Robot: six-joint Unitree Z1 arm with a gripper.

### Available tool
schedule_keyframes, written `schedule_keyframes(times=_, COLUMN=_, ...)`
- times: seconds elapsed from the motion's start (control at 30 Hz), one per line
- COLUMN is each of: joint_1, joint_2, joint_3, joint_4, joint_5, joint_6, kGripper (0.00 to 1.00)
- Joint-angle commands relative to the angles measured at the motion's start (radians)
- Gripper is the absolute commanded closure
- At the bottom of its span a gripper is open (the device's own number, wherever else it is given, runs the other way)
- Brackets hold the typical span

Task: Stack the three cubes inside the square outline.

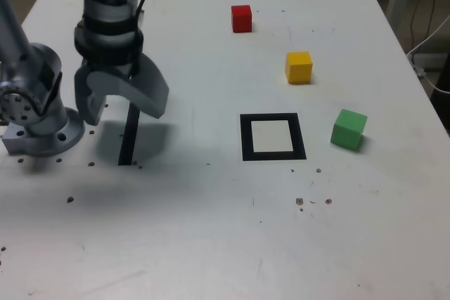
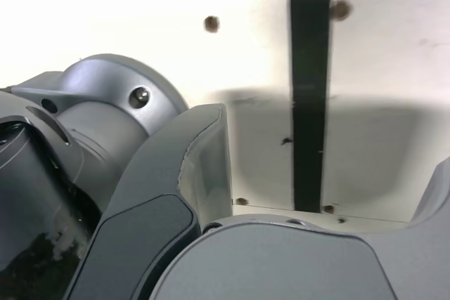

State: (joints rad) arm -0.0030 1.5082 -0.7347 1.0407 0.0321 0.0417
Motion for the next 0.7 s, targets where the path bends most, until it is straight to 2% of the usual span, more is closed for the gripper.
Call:
schedule_keyframes(times=0.0, joint_1=0.011, joint_2=-0.003, joint_3=-0.028, joint_4=0.017, joint_5=0.012, joint_6=0.009, kGripper=0.01)
schedule_keyframes(times=0.33, joint_1=0.157, joint_2=0.063, joint_3=-0.153, joint_4=0.045, joint_5=0.058, joint_6=0.101, kGripper=0.01)
schedule_keyframes(times=0.67, joint_1=0.324, joint_2=0.209, joint_3=-0.379, joint_4=0.107, joint_5=0.101, joint_6=0.235, kGripper=0.01)
